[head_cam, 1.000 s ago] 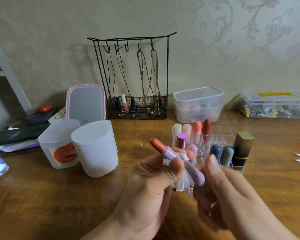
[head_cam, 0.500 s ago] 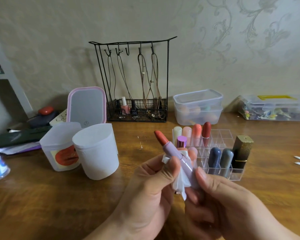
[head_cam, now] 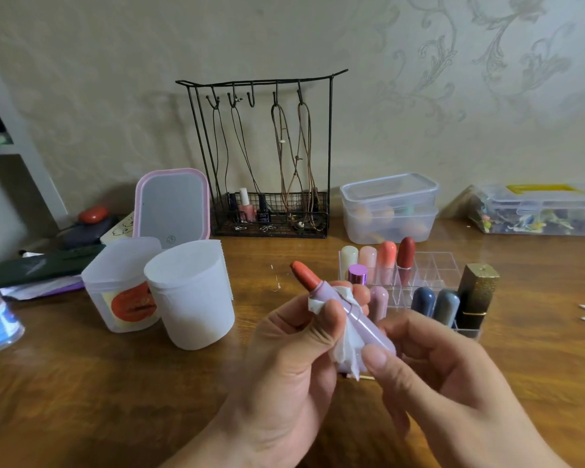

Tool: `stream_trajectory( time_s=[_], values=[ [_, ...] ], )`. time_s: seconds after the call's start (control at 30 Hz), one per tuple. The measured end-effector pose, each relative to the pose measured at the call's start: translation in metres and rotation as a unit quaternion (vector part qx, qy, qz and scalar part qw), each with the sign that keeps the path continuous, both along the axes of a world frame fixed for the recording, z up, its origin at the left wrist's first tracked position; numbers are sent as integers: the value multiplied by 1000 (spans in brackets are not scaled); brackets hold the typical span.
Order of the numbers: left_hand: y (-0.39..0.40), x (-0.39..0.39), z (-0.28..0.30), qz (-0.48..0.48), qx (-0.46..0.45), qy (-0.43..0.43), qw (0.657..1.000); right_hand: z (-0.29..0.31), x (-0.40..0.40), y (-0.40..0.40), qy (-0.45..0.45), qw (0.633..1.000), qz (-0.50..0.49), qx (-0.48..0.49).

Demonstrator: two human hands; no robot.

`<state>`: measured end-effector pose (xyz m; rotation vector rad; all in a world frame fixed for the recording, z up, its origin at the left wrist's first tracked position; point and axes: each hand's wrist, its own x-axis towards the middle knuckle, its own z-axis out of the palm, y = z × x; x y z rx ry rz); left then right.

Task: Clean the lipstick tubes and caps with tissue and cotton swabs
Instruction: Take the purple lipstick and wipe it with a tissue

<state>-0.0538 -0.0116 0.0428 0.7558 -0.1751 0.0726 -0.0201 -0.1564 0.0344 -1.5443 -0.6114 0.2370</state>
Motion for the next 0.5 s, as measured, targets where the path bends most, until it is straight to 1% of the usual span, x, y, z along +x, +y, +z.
stream_trajectory(
  time_s=[0.07, 0.17, 0.2, 0.23, 0.3, 0.33, 0.37, 0.4, 0.43, 0.5],
  values=[
    [0, 1, 0, 4, 2, 4, 1000, -1, 0, 1, 27, 999, 20, -11],
    [0, 3, 0, 4, -15, 0, 1000, 0, 1, 2, 143, 988, 53, 2],
    [0, 3, 0, 7, -15, 0, 1000, 1, 0, 2, 169, 984, 56, 5],
    [0, 2, 0, 12, -10, 5, 1000, 2, 0, 1, 161, 986, 48, -3],
    [1, 1, 0, 12, -5, 8, 1000, 2, -1, 0, 78, 996, 29, -24],
    [1, 1, 0, 6, -10, 6, 1000, 3, -2, 0, 52, 998, 23, -32],
    [1, 1, 0, 1, -15, 3, 1000, 4, -3, 0, 48, 998, 26, -38],
    [1, 2, -1, 2, -15, 2, 1000, 4, -4, 0, 62, 996, 42, -42],
    [1, 2, -2, 6, -10, 3, 1000, 3, -4, -1, 98, 993, 64, -34],
    [1, 3, -3, 11, 5, 1, 1000, 1, -3, -2, 193, 977, 86, -8]
  ],
)
